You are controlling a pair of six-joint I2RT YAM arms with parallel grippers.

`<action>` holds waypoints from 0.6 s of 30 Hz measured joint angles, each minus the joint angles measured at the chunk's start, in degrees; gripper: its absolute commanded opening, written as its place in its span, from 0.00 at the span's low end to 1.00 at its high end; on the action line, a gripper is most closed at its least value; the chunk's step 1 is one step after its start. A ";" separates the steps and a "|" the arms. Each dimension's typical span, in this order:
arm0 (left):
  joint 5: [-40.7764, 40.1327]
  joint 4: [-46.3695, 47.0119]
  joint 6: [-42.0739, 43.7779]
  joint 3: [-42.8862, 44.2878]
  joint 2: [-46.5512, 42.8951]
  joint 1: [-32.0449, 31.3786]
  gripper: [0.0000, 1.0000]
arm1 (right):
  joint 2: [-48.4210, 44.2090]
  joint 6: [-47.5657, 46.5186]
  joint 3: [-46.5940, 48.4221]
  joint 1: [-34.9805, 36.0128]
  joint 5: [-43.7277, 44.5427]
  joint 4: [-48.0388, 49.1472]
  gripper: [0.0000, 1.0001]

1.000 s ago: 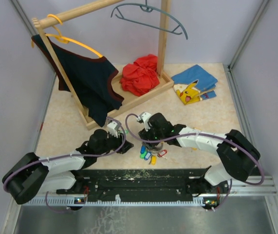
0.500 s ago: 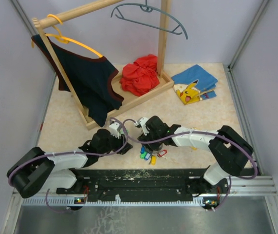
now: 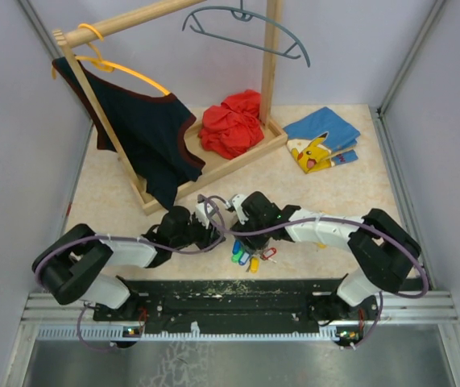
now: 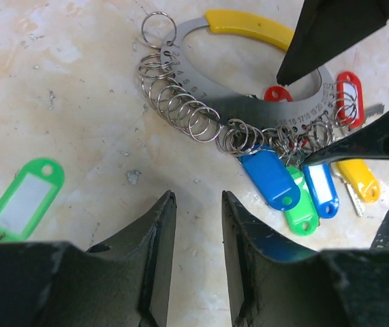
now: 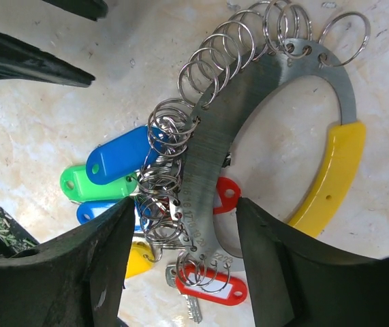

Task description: Put the keys on the keyring

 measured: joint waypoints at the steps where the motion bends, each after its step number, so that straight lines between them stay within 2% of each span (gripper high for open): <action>1: 0.52 0.59 1.42 0.15 0.87 0.00 0.37 | -0.33 0.00 -0.02 0.00 0.04 -0.09 0.61; 6: 2.93 4.39 6.36 0.52 4.13 -0.11 0.35 | -4.00 0.13 -0.44 -0.26 1.29 0.87 0.62; 11: 5.25 10.67 8.83 0.52 6.10 -0.79 0.28 | -10.54 1.07 -3.61 -2.93 2.16 4.11 0.62; 18: 6.99 13.86 9.94 2.23 9.94 -1.33 0.28 | -15.96 2.51 -8.98 -7.28 4.11 9.94 0.63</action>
